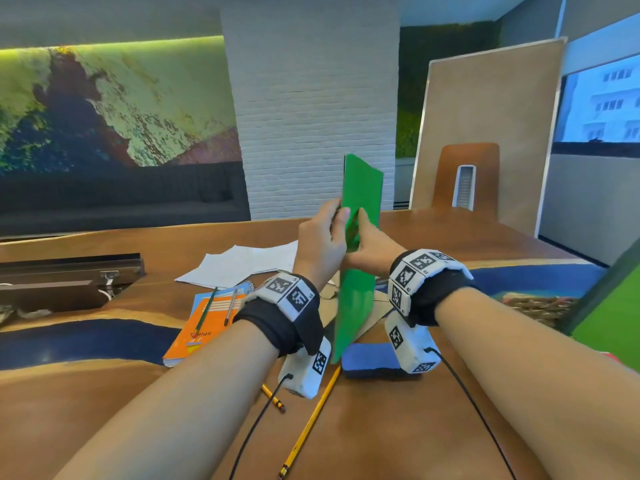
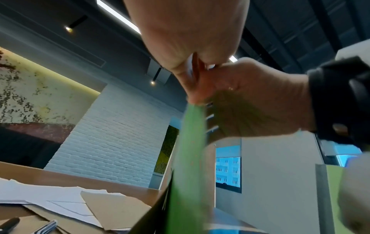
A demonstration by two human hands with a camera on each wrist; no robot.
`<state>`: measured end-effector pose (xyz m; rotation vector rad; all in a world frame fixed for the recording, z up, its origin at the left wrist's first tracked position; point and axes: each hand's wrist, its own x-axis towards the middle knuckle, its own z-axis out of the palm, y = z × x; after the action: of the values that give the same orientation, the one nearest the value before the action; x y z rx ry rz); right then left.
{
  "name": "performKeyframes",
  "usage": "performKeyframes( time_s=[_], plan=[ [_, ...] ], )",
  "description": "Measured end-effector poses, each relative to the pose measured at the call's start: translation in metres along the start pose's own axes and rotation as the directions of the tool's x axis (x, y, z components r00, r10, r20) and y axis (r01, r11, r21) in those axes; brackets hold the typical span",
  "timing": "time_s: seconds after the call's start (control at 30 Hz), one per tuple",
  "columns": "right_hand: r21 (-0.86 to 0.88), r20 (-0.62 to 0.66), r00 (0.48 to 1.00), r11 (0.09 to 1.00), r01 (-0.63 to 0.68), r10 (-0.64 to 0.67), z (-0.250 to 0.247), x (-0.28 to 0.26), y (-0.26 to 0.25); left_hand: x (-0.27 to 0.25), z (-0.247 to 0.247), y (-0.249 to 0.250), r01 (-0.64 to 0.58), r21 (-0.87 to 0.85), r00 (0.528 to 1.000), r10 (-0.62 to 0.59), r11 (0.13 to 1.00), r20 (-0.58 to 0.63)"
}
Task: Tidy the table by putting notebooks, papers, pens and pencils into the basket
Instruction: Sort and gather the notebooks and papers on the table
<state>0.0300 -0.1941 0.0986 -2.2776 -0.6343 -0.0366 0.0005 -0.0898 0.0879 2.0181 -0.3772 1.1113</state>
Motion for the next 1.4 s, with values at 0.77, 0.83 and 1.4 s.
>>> performKeyframes(
  time_s=[0.77, 0.83, 1.4],
  plan=[
    [0.295, -0.734, 0.668, 0.944, 0.147, 0.125, -0.032, -0.003, 0.022, 0.006, -0.044, -0.053, 0.655, 0.112, 0.755, -0.654, 0.747, -0.047],
    [0.253, -0.633, 0.764, 0.966, 0.052, 0.125, -0.021, -0.001, 0.032, 0.001, -0.05, -0.058, 0.675, 0.09, 0.738, -0.668, 0.732, -0.095],
    [0.223, -0.447, 0.849, 0.954, -0.2, 0.282, -0.019, -0.005, 0.033, -0.003, -0.055, -0.055, 0.632, -0.035, 0.756, -0.625, 0.774, -0.196]
  ],
)
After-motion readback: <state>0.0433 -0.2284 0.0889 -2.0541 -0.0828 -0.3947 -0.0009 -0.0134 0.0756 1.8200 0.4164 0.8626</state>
